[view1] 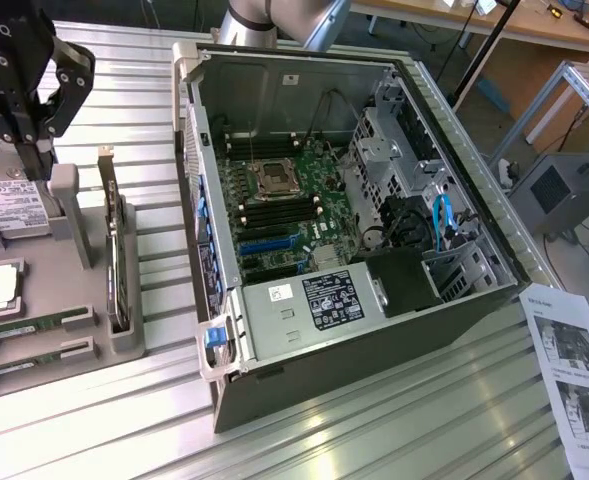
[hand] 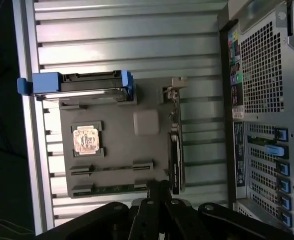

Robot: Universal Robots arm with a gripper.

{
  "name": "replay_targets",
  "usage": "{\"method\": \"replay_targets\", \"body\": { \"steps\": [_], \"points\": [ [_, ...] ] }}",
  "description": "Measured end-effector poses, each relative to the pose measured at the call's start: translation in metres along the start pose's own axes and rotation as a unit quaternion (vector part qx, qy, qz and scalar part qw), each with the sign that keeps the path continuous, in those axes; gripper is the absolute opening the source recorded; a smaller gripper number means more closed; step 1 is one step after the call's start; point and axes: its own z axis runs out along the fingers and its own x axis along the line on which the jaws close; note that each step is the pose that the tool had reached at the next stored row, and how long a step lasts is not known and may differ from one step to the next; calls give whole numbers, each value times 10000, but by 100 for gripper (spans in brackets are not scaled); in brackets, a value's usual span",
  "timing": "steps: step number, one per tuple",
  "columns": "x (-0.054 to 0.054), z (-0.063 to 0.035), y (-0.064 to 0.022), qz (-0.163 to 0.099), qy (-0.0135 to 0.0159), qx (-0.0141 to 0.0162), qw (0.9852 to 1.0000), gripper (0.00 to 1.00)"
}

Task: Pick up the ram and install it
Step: 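Reach for the ram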

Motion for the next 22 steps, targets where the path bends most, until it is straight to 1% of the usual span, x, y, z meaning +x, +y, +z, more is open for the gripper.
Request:
{"method": "replay_targets", "body": {
  "steps": [1,2,3,4,5,6,8,10,15,22],
  "points": [
    [-2,0,-20,-1,-1,15,10000,11],
    [-5,1,-64,-2,-3,45,10000,11],
    [-7,2,-93,-3,-4,63,10000,11],
    [-9,3,-116,-4,-5,75,10000,11],
    [-13,6,-181,-5,-8,105,9999,11],
    [-17,8,-228,-6,-9,129,9999,11],
    [-21,10,-278,-7,-11,151,9999,11],
    [-24,12,-330,-9,-14,187,9998,11],
    [-30,15,-407,-11,-17,230,9997,11],
    [-30,15,-413,-11,-17,233,9997,11]
  ]
}}
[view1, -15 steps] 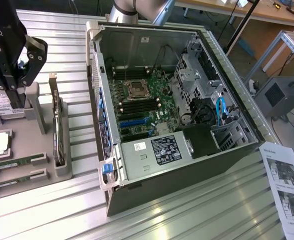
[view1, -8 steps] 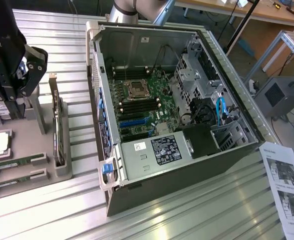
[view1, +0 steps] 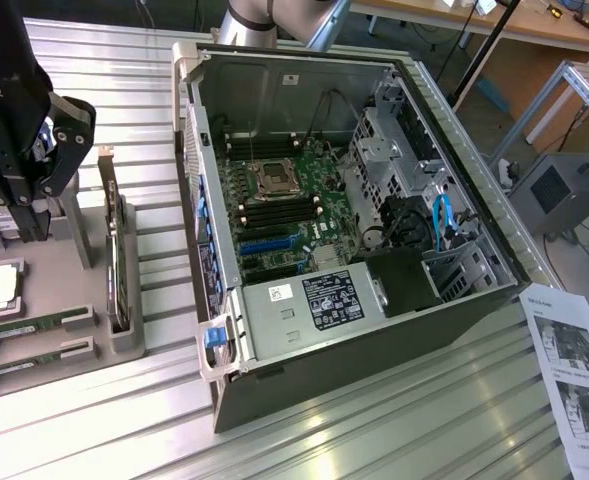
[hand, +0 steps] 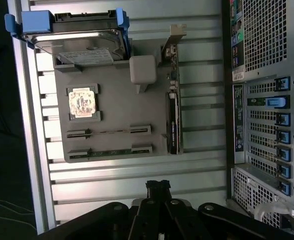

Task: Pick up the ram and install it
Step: 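Reach for the ram, then pick up the ram and move it above insertion slot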

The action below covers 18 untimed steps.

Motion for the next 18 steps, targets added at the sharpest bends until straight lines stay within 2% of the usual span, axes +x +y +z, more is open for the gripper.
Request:
{"method": "replay_targets", "body": {
  "steps": [6,9,11,13,14,16,18],
  "points": [
    [0,1,0,-46,-3,-3,10000,11],
    [0,5,0,-478,-30,-24,9989,11],
    [0,7,0,-822,-51,-41,9966,11],
    [1,8,1,-1143,-71,-58,9934,11],
    [1,8,1,-1236,-77,-63,9923,11],
    [1,8,1,-1509,-94,-76,9885,11],
    [1,8,0,-1834,-114,-86,9829,11]
  ]
}}
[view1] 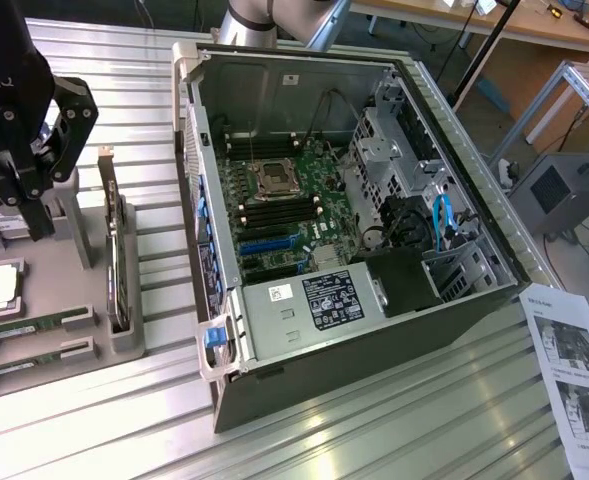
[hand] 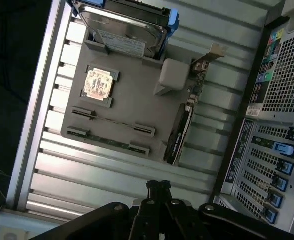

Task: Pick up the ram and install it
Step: 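Pick up the ram and move it above insertion slot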

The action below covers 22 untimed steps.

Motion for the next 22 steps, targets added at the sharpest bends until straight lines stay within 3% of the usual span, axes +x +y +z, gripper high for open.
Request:
{"method": "replay_targets", "body": {
  "steps": [2,4,9,14,22],
  "points": [
    [1,0,0,-170,-9,-1,9999,11],
    [2,0,1,-434,-21,0,9991,11],
    [5,0,2,-812,-37,6,9967,11],
    [8,0,3,-1270,-54,21,9919,11],
    [12,0,4,-2098,-93,27,9777,11]
  ]
}}
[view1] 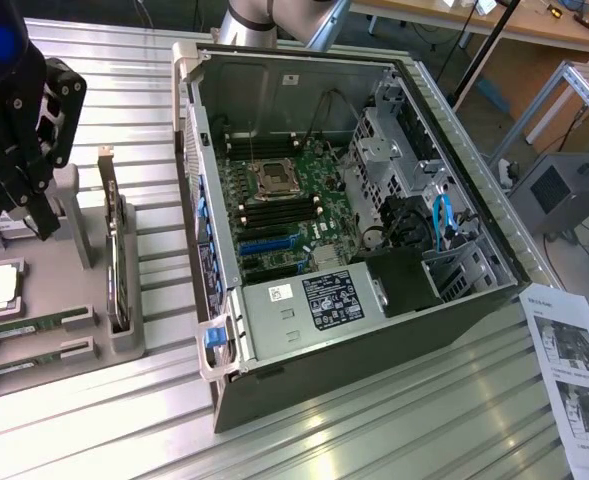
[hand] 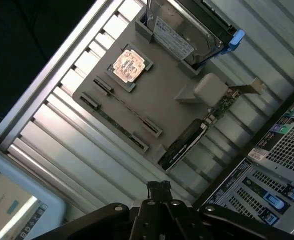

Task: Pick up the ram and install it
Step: 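Pick up the ram and move it above insertion slot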

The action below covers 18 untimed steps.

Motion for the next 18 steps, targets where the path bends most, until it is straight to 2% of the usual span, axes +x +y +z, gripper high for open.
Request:
{"method": "replay_targets", "body": {
  "steps": [4,9,11,12,13,17,18],
  "points": [
    [2,1,2,-343,-17,3,9994,11],
    [3,1,3,-841,-42,5,9964,11],
    [4,2,3,-1057,-54,6,9944,11],
    [4,2,3,-1100,-56,7,9939,11],
    [4,2,4,-1243,-64,7,9922,11],
    [5,3,5,-1554,-80,9,9878,11],
    [5,4,5,-1675,-87,8,9858,11]
  ]
}}
